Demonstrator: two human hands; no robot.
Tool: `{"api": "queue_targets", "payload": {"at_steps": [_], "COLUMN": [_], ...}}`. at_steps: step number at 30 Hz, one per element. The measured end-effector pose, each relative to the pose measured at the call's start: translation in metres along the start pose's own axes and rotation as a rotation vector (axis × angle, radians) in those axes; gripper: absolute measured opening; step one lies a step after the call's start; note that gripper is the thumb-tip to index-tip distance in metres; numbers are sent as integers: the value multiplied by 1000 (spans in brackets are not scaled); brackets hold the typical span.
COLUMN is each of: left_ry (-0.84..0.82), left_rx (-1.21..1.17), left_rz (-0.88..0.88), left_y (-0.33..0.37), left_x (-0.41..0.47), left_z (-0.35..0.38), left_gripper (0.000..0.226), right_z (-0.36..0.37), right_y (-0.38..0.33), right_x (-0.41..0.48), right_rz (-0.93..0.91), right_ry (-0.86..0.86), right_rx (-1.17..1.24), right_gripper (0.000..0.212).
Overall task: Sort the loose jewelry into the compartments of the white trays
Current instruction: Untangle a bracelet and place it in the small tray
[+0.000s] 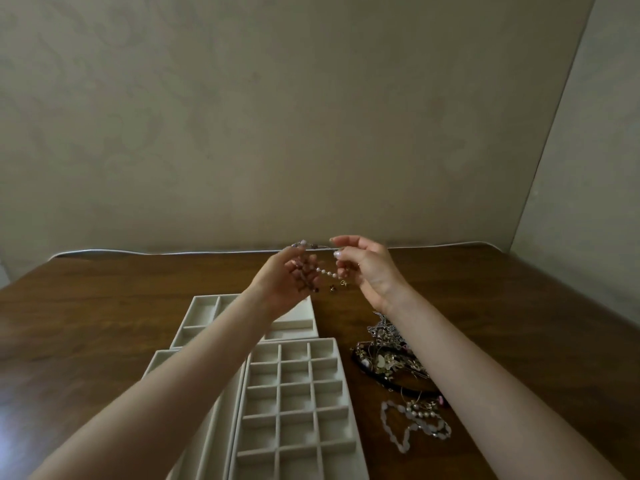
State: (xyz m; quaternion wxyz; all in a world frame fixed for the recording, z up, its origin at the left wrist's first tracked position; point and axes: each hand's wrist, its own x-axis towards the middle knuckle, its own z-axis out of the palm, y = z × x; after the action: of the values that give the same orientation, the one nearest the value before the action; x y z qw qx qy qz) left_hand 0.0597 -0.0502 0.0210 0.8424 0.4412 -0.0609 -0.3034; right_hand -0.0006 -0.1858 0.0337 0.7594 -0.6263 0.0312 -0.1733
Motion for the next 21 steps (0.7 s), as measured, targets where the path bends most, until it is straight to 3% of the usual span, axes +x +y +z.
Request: {"api": "queue_targets", "payload": {"at_steps": [3, 6, 8, 10, 14, 18, 21], "left_ry": [-34, -211, -299, -318, 10, 220, 372], "left_rx": [290, 629, 782, 862, 998, 999, 1290], "left_rz": [86, 154, 126, 67, 102, 105, 152], "left_y": [8, 17, 25, 32, 32, 16, 8], "left_x": [-6, -15, -15, -11, 6, 16, 28], "left_z": [-3, -5, -11, -22, -46, -61, -68], "left_gripper": [16, 24, 21, 15, 14, 12, 20], "right_z": [2, 2, 5, 11, 20, 28, 36], "right_y": [11, 22, 25, 28, 39, 53, 67], "right_x": [3, 7, 8, 11, 22, 33, 41], "right_rz": [111, 210, 216, 194, 182, 205, 232], "right_ry": [-45, -266, -379, -340, -103, -28, 35], "right_rx": [-19, -92, -129, -184, -324, -423, -533], "right_gripper": [26, 35, 39, 36, 18, 14, 13]}}
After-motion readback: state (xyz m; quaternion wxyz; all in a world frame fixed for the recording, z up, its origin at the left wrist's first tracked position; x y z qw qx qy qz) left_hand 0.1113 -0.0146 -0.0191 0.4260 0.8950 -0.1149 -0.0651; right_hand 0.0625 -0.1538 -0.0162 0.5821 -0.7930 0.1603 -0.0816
